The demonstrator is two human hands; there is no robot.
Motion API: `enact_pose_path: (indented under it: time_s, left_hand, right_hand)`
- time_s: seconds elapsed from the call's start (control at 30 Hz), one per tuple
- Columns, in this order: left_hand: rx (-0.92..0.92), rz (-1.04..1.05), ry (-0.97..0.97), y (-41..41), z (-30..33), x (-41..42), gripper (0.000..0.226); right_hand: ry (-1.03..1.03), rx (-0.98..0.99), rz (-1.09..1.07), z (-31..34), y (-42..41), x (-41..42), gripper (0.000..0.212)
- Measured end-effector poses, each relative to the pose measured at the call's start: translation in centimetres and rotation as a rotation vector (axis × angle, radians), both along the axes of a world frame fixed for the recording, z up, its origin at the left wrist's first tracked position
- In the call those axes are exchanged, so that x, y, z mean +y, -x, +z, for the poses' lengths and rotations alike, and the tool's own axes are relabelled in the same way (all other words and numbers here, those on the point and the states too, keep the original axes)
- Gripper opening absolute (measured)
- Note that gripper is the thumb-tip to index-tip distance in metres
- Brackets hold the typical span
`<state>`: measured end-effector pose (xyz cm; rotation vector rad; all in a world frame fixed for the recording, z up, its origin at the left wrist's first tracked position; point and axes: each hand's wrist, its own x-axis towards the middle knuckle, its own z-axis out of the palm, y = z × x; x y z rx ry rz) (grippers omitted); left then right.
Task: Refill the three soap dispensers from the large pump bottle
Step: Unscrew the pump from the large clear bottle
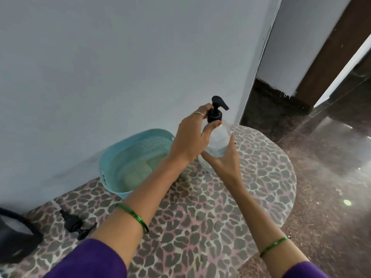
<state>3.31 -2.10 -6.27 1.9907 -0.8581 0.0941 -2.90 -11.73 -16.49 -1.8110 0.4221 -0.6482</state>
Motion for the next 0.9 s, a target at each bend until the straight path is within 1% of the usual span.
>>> enact_pose_path:
  time_s: [0.07,0.17,0.33,0.53,0.63,0.73,0.83,0.9]
  left_hand:
    - [-0.04,-0.017,0.011,-0.4,-0.3,0.4,0.039]
    - [-0.087,-0.005,0.07,-0.4,-0.9,1.0,0.04]
    - [-0.168,0.019,0.184,1.9,-0.6,2.7,0.038]
    - [-0.179,-0.012,0.333,7.1,2.3,7.1,0.026]
    - [-0.124,-0.061,0.365,9.9,3.7,10.1,0.021]
    - [-0.046,-0.102,0.335,12.0,4.6,13.5,0.029]
    - [0.07,-0.089,0.287,13.3,4.6,17.1,0.04]
    - [0.117,-0.07,0.246,13.8,4.1,19.7,0.035]
  right_hand:
    - [0.038,-0.047,-0.038,-0.5,-0.3,0.3,0.068]
    - [0.108,-0.097,-0.074,-1.1,-0.7,0.6,0.073]
    - [0.185,-0.204,-0.059,-0.6,0.2,1.5,0.081]
    - [0.217,-0.343,0.006,3.1,5.1,5.5,0.071]
    - [0.194,-0.383,0.061,4.2,7.8,8.4,0.066]
    - [0.132,-0.41,0.163,4.6,10.1,11.6,0.062]
    - [0.046,-0.406,0.313,4.1,11.4,15.0,0.065]
    - [0.013,-0.38,0.404,3.2,11.8,17.0,0.066]
